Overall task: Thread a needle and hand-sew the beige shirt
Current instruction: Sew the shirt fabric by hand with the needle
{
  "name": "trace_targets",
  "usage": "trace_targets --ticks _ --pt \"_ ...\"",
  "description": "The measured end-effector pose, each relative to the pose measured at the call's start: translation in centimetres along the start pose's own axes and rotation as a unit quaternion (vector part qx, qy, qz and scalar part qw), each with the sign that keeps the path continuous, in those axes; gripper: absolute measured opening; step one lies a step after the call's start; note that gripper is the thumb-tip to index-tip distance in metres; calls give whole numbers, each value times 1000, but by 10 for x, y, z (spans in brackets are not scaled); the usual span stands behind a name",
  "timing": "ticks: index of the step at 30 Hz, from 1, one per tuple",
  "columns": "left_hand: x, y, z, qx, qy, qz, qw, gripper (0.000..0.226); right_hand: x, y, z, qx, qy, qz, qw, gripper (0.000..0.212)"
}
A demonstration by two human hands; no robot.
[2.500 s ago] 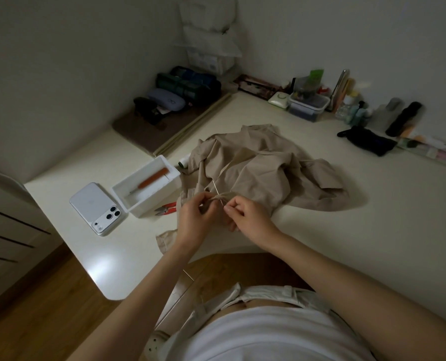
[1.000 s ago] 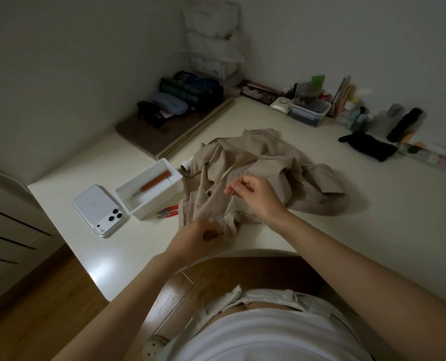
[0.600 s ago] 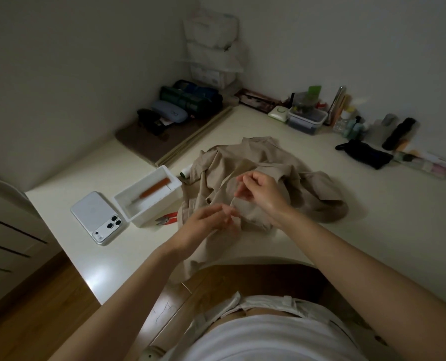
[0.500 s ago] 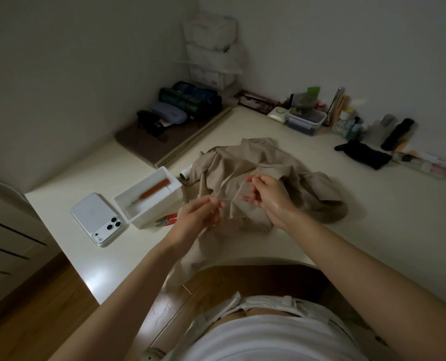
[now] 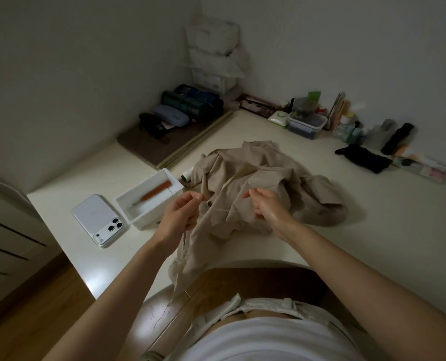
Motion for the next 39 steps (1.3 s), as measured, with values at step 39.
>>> trace_targets --ticks 39 --pt "-12 1 54 -47 -141 -26 989 26 15 -12 -53 -260 38 89 961 24"
Point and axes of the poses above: each hand's wrist, its own x-axis towards the middle knuckle, its own z-axis out of the back of the hand, y = z × x, the point moved 10 cm from there along x, towards the middle knuckle, and after that the axes turned 6 degrees about -x, right-handed, at the moved point
